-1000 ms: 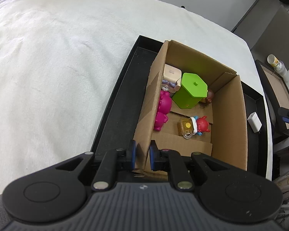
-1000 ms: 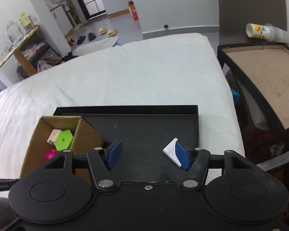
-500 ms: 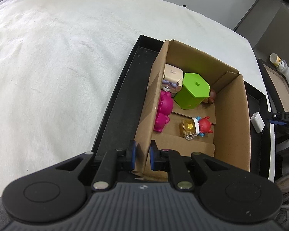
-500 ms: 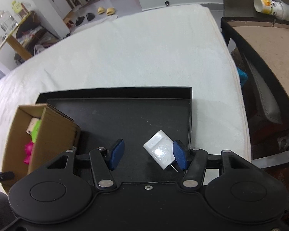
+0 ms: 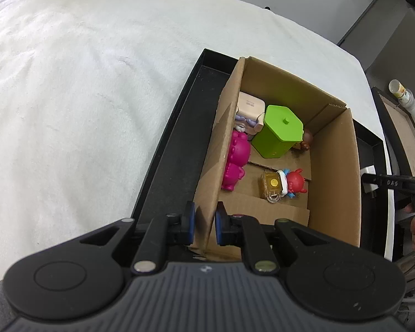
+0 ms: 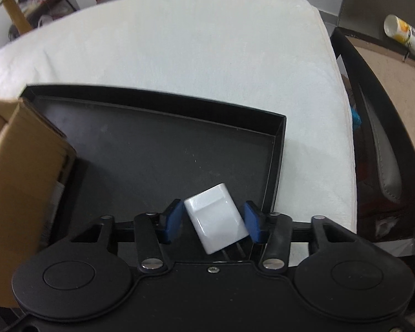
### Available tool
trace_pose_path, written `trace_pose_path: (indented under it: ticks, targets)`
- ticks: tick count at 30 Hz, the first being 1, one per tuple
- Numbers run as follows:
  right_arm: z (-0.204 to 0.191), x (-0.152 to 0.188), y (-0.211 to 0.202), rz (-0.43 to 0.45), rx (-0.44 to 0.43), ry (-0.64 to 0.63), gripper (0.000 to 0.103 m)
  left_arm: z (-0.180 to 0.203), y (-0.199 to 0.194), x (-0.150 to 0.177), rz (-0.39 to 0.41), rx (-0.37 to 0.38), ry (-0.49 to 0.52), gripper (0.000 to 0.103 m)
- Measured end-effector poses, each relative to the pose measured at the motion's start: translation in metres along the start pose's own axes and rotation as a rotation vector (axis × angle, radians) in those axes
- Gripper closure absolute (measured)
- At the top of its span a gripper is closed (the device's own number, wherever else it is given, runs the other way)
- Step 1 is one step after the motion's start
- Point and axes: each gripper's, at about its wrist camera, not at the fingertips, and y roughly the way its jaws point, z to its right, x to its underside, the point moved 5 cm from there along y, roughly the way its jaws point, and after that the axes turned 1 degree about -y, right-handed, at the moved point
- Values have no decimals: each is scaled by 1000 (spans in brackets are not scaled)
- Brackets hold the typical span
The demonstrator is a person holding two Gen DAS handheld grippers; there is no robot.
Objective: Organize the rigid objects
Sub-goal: 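Lift the white charger and carry it over the box with the right gripper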
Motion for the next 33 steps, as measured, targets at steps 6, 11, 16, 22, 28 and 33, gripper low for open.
trace_pose_path:
  ticks: [6,11,16,22,28,33]
  targets:
    - [-14,12,0,-24,43,-62,66,1,-1,0,4,-4,15,90]
    - [-22,18,-10,-14,89,-54,67,4,0,1,9,-16,16,90]
    - [-40,23,-30,24,41,-67,67,5,0,1,13,-24,15,90]
    - [-51,25,-48,58,22,-55,67,5,0,1,18,-30,21,90]
    - [-49,22,-59,86,19,-51,67,6,-2,2,19,-34,21,90]
    - [-56,13,-77,133,-13,-54,67,6,-4,2,21,-32,21,90]
